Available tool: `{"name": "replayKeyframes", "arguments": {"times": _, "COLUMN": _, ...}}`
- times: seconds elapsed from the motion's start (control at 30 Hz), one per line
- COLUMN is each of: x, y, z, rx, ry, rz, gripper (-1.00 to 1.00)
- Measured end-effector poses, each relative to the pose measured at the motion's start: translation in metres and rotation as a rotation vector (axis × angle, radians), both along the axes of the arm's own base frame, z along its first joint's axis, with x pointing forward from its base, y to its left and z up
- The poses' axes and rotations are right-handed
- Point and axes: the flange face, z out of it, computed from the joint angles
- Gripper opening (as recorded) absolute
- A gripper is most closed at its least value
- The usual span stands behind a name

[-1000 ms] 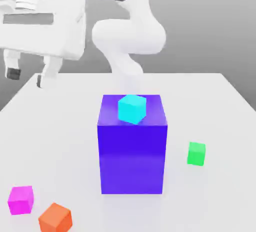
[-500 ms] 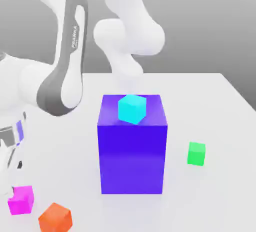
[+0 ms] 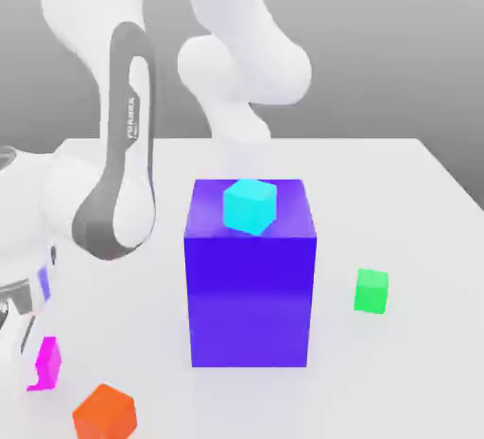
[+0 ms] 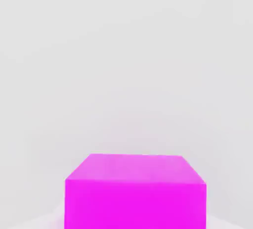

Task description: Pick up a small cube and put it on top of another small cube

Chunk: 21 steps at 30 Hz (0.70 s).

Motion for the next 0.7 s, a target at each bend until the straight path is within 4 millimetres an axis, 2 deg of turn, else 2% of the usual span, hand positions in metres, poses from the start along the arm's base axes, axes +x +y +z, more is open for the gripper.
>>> {"name": "replayKeyframes", "arguments": {"times": 0.07, "x": 0.014, "y": -0.006, "z": 0.029, "rx": -0.032, "ry": -0.064, "rz": 0.022, "gripper": -1.00}}
{"name": "replayKeyframes", "arguments": {"times": 0.17, "x": 0.036, "y": -0.005, "z": 0.073, "rx": -0.085, "ry": -0.166, "rz": 0.063, "gripper": -1.00}}
{"name": "replayKeyframes", "arguments": {"times": 0.23, "x": 0.051, "y": -0.001, "z": 0.104, "rx": -0.123, "ry": -0.231, "rz": 0.093, "gripper": -1.00}}
{"name": "replayKeyframes", "arguments": {"times": 0.27, "x": 0.059, "y": 0.014, "z": 0.116, "rx": -0.129, "ry": -0.255, "rz": 0.112, "gripper": -1.00}}
{"name": "replayKeyframes", "arguments": {"times": 0.3, "x": 0.068, "y": 0.041, "z": 0.124, "rx": -0.121, "ry": -0.270, "rz": 0.137, "gripper": -1.00}}
{"name": "replayKeyframes", "arguments": {"times": 0.37, "x": 0.083, "y": 0.111, "z": 0.134, "rx": -0.095, "ry": -0.286, "rz": 0.208, "gripper": -1.00}}
{"name": "replayKeyframes", "arguments": {"times": 0.47, "x": 0.081, "y": 0.226, "z": 0.144, "rx": -0.050, "ry": -0.289, "rz": 0.304, "gripper": -1.00}}
{"name": "replayKeyframes", "arguments": {"times": 0.53, "x": 0.063, "y": 0.300, "z": 0.145, "rx": -0.025, "ry": -0.278, "rz": 0.354, "gripper": -1.00}}
{"name": "replayKeyframes", "arguments": {"times": 0.63, "x": 0.024, "y": 0.372, "z": 0.139, "rx": -0.013, "ry": -0.252, "rz": 0.386, "gripper": -1.00}}
{"name": "replayKeyframes", "arguments": {"times": 0.7, "x": -0.009, "y": 0.418, "z": 0.131, "rx": -0.015, "ry": -0.233, "rz": 0.420, "gripper": -1.00}}
